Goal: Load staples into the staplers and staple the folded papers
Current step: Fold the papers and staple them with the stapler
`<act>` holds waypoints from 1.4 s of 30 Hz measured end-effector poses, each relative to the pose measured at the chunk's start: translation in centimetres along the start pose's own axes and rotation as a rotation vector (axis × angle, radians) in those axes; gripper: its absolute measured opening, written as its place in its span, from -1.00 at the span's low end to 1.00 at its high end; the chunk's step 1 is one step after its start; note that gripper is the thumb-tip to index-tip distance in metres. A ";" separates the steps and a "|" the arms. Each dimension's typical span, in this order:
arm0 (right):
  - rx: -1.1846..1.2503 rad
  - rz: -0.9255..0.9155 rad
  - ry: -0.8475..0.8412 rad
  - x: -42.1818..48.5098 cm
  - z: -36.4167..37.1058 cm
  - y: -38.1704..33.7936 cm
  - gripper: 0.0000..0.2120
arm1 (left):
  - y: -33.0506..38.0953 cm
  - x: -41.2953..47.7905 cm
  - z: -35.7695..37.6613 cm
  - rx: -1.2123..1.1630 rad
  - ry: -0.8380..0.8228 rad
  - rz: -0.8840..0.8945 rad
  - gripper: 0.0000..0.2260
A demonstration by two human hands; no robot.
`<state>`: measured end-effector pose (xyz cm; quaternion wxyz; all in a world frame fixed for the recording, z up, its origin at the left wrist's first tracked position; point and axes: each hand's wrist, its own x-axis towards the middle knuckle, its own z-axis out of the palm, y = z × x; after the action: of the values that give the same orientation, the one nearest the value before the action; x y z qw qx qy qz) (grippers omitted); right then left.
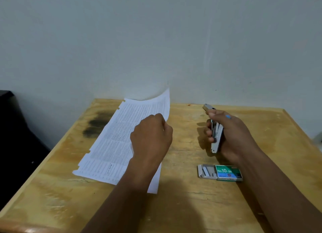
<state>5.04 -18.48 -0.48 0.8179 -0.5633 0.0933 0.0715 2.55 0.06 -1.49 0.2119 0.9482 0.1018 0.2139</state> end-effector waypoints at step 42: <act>-0.333 -0.331 -0.022 -0.8 -1.5 -2.4 -0.77 | -5.4 4.9 -2.1 -1.446 -0.443 -0.460 -0.79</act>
<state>4.73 -20.74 1.37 0.7153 -0.6971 -0.0224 -0.0429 5.39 6.99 -0.37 0.8298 0.5511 0.0866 -0.0161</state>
